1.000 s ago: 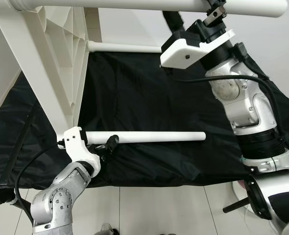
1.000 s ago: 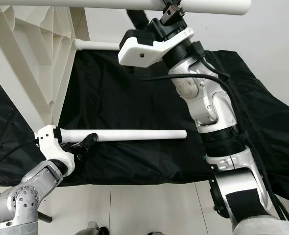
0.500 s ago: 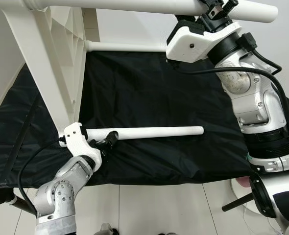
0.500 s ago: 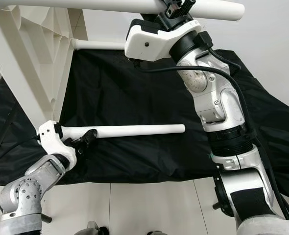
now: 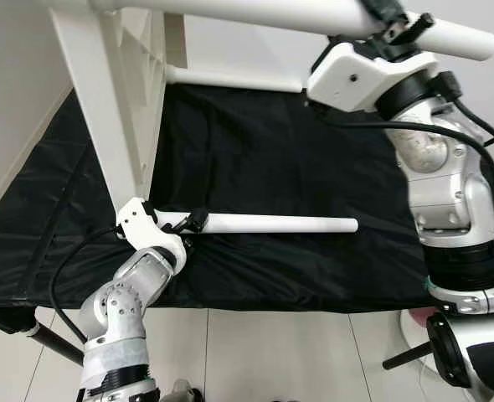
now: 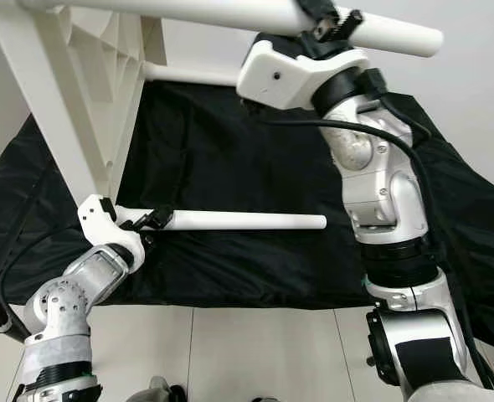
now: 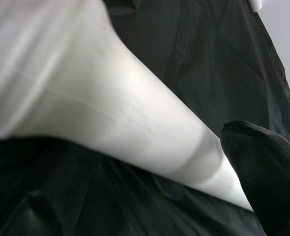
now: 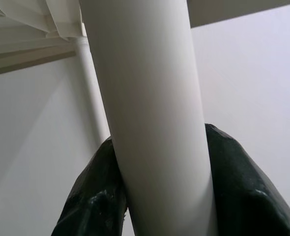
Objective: Building children table
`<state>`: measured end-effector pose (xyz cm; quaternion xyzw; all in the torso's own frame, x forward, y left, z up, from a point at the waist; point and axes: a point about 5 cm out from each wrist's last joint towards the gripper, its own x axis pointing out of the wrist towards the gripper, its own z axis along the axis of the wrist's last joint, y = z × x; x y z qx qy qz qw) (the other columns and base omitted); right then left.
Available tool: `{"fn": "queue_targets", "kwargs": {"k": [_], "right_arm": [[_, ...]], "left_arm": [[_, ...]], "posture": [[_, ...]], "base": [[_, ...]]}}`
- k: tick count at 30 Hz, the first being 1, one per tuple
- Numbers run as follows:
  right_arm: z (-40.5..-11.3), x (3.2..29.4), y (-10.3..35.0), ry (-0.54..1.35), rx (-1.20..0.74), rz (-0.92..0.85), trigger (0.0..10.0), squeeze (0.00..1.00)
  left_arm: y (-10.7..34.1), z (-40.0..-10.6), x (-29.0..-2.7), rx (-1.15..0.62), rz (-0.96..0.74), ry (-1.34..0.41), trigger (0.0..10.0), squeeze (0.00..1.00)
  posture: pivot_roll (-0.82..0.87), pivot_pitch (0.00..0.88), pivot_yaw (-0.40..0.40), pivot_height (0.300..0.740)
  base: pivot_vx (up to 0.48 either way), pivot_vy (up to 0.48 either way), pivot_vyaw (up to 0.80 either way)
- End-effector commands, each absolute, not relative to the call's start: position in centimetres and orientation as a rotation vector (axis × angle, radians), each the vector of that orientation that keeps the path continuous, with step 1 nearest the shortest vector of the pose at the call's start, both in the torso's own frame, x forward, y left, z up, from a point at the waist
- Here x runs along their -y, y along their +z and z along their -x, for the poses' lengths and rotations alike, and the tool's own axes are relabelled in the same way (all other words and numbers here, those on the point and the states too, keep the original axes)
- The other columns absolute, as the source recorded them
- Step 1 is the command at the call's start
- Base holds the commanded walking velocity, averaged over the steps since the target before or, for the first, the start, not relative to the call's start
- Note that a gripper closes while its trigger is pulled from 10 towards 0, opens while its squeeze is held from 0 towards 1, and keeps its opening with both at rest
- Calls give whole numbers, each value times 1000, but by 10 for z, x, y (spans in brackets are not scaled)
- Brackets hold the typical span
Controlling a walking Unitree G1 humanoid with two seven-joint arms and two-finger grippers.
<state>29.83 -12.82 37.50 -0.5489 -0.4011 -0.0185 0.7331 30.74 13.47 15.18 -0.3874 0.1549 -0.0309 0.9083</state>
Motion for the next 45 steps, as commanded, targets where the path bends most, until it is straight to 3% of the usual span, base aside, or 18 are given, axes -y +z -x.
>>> {"fn": "queue_targets", "kwargs": {"k": [1,8,14,15,16,17,23,28,33,38,40,42,44,45], "right_arm": [[-286,156,394,-168,913,982,0,0],[-284,184,400,-229,848,771,0,0],[-285,201,400,-252,790,738,0,0],[-286,202,400,-252,788,740,0,0],[-286,202,400,-252,788,740,0,0],[-286,202,400,-249,786,738,0,0],[-291,202,403,-235,779,732,0,0],[-299,201,412,-209,786,736,0,0],[-302,197,417,-191,801,723,0,0],[-302,191,437,-183,877,716,0,0],[-300,193,442,-206,900,706,0,0],[-299,211,439,-306,887,649,0,0],[-299,211,439,-306,887,649,0,0],[-302,227,424,-376,832,593,0,0]], "left_arm": [[149,-312,-138,-314,837,10,10000,0],[163,-318,-126,-296,865,2,10000,0],[194,-330,-113,-233,886,-32,10000,0],[200,-332,-111,-218,901,-40,8902,0],[200,-332,-111,-218,901,-40,8902,0],[206,-334,-111,-194,923,-39,0,0],[241,-337,-107,-71,937,-89,0,0],[290,-336,-96,127,825,-193,0,0],[310,-341,-90,208,753,-236,0,0],[374,-343,-95,459,651,-310,0,0],[395,-339,-97,535,613,-340,0,0],[421,-330,-95,633,538,-389,0,0],[421,-330,-95,633,538,-389,0,0],[429,-327,-91,655,516,-424,0,0]], "posture": [[12,126,20,740],[-4,128,33,740],[2,134,29,740],[4,135,26,740],[4,135,26,740],[4,135,26,740],[22,148,10,740],[41,154,-15,740],[44,157,-18,740],[50,163,-31,740],[57,168,-34,740],[60,170,-36,740],[60,170,-36,740],[74,178,-42,740]], "base": [[0,0,0],[0,0,0],[0,0,0],[0,0,0],[0,0,0],[0,0,0],[0,0,0],[0,0,0],[0,0,0],[0,0,0],[0,0,0],[0,0,0],[0,0,0],[0,0,0]]}}
